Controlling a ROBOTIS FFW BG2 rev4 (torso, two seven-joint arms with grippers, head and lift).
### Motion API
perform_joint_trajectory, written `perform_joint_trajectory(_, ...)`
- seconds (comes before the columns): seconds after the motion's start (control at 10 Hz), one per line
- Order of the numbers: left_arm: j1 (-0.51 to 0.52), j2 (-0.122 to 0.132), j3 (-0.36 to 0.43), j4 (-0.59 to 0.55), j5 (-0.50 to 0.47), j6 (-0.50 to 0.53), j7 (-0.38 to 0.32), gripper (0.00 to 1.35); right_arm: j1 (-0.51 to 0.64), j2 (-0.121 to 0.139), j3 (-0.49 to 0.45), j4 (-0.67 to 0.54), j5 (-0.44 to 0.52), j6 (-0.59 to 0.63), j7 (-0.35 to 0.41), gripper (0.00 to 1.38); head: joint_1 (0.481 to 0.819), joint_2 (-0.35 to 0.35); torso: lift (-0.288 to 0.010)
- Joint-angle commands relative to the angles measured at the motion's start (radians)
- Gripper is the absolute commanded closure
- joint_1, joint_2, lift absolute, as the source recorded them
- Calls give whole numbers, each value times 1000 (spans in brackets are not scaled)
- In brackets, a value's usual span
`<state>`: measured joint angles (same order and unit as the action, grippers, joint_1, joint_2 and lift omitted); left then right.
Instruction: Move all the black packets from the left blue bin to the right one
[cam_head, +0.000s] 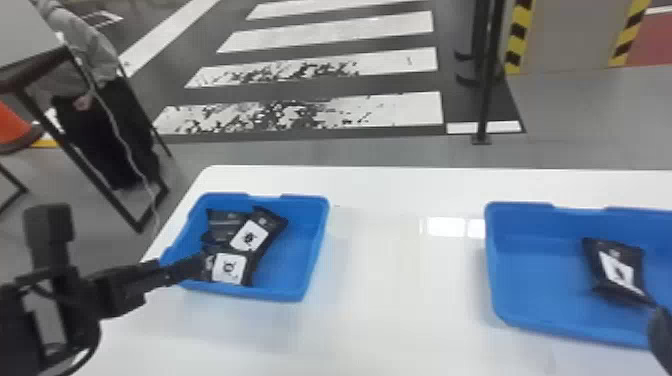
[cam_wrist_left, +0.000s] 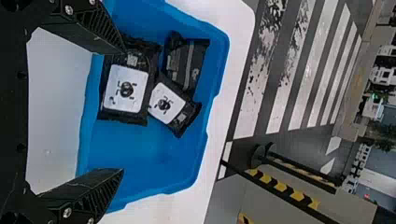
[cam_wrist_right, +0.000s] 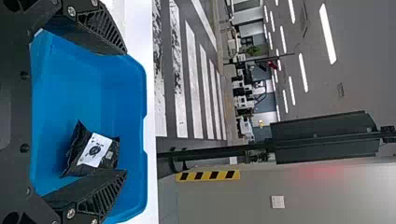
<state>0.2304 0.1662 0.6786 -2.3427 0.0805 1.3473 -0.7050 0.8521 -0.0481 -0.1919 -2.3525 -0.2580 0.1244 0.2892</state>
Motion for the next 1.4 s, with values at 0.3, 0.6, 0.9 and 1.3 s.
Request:
perform_joint_trajectory(0.3, -199, 47, -52, 299, -87, -12, 19, 130, -1, -3, 0, 7, -15, 8, 1, 127, 695, 306, -144)
perform_joint_trajectory(0.6, -324, 62, -68, 523, -100, -34, 45, 131, -1, -4, 0, 10, -25, 20, 2, 127, 695, 323, -144)
perform_joint_trajectory(0.9, -439, 78, -122, 685, -98, -34, 78, 134, -5, -4, 4, 15, -29, 35, 7, 128, 695, 305, -144)
perform_joint_trajectory(1.3, -466, 75, -158, 702, -134, 86, 119, 185, -8, -7, 8, 20, -51, 55, 13, 127, 695, 286, -144)
